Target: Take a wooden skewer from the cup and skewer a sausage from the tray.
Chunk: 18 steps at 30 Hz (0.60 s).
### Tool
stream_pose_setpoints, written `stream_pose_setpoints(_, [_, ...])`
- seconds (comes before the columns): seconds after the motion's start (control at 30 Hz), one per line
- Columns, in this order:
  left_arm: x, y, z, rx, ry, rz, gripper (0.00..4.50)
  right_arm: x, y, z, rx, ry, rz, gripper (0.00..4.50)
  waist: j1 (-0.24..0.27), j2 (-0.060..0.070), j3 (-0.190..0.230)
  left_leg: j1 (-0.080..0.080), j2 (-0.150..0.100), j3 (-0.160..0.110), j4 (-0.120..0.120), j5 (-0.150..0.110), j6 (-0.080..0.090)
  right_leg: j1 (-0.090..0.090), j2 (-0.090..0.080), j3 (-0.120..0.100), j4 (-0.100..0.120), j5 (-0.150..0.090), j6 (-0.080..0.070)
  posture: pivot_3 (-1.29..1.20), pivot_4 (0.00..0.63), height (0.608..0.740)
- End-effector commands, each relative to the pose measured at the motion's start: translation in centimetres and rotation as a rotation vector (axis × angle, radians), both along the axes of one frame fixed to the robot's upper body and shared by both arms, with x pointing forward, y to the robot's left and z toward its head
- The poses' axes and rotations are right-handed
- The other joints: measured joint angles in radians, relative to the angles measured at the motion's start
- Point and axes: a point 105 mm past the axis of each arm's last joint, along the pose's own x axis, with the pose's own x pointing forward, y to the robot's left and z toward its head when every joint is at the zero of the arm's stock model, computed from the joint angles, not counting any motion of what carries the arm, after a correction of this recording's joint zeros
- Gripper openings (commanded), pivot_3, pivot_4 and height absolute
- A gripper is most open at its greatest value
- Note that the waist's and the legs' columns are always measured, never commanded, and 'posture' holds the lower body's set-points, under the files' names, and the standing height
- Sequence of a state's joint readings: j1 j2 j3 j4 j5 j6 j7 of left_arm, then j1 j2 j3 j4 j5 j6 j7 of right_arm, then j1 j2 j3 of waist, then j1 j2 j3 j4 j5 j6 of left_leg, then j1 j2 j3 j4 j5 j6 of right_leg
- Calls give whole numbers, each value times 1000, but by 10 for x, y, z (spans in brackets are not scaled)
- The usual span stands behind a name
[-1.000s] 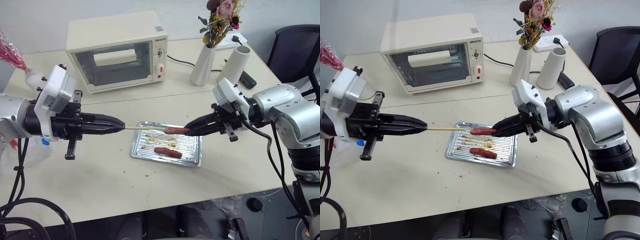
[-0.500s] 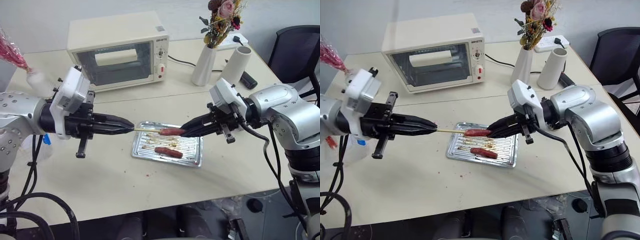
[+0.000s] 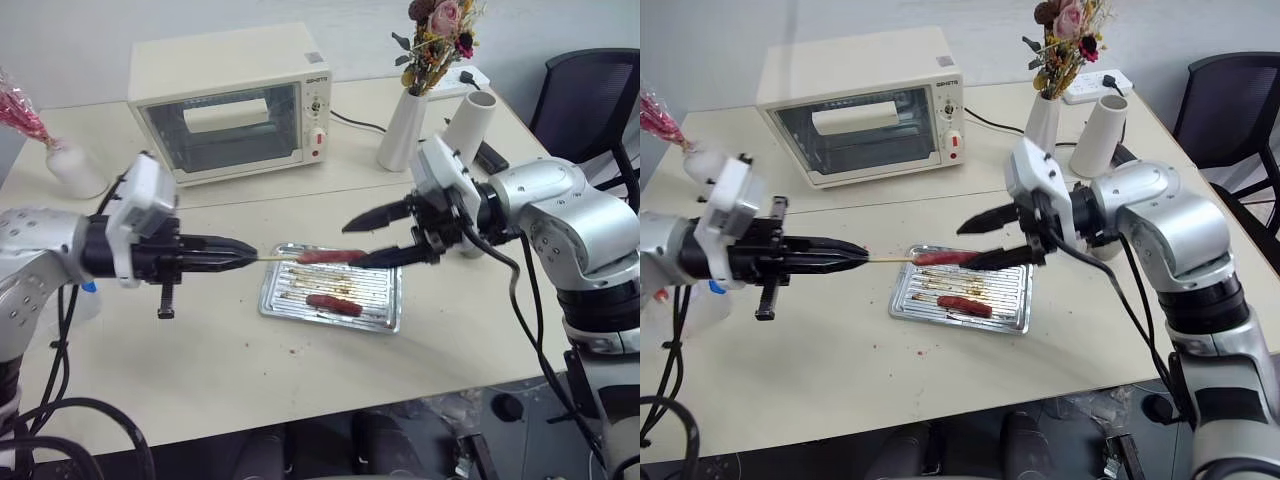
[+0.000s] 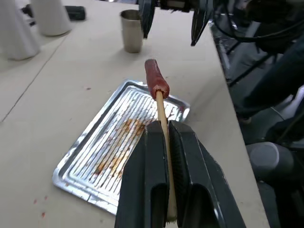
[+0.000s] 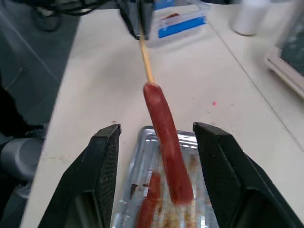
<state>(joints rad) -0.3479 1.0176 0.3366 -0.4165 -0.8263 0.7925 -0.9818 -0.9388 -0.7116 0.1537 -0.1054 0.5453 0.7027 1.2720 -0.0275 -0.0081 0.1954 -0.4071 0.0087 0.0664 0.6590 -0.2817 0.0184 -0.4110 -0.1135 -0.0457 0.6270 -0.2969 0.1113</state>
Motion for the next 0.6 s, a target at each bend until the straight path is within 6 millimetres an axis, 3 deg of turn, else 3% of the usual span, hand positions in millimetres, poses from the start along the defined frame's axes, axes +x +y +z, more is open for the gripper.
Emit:
stream_pose_setpoints(0.03, [-3,21,11,-25,-139,215,0,11,-9,29,98,-79,-95,2373,0,0,0,0,0,0,0,-1,0,0,-1,0,0,0,0,0,150,740])
stream_pose_setpoints(0.1, [-5,38,9,-42,-181,362,0,14,-12,35,141,-56,-126,2373,0,0,0,0,0,0,0,-1,-1,0,-1,0,-1,0,0,0,150,740])
stream_pose_setpoints(0.2, [-7,70,7,-65,-249,624,0,7,-12,38,177,26,-123,2930,1,0,0,0,1,0,0,-1,-1,0,-1,0,-1,0,0,0,150,740])
stream_pose_setpoints(0.37, [-19,137,-9,-33,-297,1102,0,-13,-2,41,217,85,-68,4469,0,0,0,0,2,0,0,-3,-2,0,-1,1,-1,0,0,0,150,740])
stream_pose_setpoints(0.53, [-36,198,-27,-4,-303,1480,0,-33,9,46,241,125,1,4469,0,-1,-1,1,2,-1,-1,-6,2,0,-2,2,-3,0,-1,0,150,740])
stream_pose_setpoints(0.6, [-36,211,-35,2,-288,1555,0,-37,12,46,236,125,17,4469,0,-1,-1,1,2,-1,-1,-6,2,0,-2,3,-4,0,-1,0,150,740])
